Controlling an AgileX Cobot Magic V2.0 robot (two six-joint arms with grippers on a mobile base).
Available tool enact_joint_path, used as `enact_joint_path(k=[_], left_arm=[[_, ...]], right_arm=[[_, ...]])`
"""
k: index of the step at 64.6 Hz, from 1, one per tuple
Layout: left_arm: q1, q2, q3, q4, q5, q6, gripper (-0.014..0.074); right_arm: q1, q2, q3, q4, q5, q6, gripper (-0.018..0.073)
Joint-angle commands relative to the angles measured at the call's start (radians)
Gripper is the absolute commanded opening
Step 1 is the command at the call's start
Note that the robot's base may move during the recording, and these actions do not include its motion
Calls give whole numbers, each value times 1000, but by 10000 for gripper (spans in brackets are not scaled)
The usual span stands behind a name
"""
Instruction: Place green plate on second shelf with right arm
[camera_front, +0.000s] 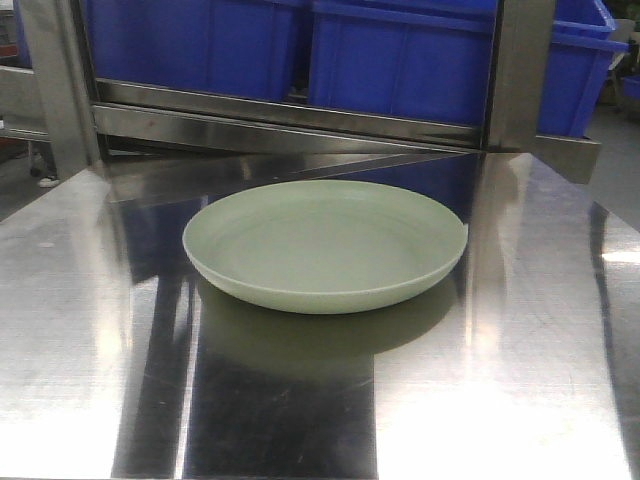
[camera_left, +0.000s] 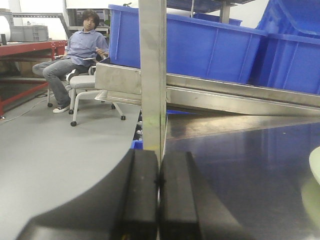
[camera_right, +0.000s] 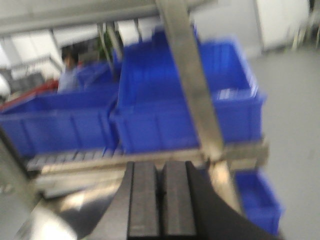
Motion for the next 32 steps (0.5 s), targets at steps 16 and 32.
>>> enact_joint_path(k=[16,32], left_arm=[[-3,-17,40,-3,-89,-2,130],[-3,-17,40,-3,-89,-2,130]], right_arm=[[3,464,-132,218,244,-37,53],[143,660,-143,260,223,-107,69]])
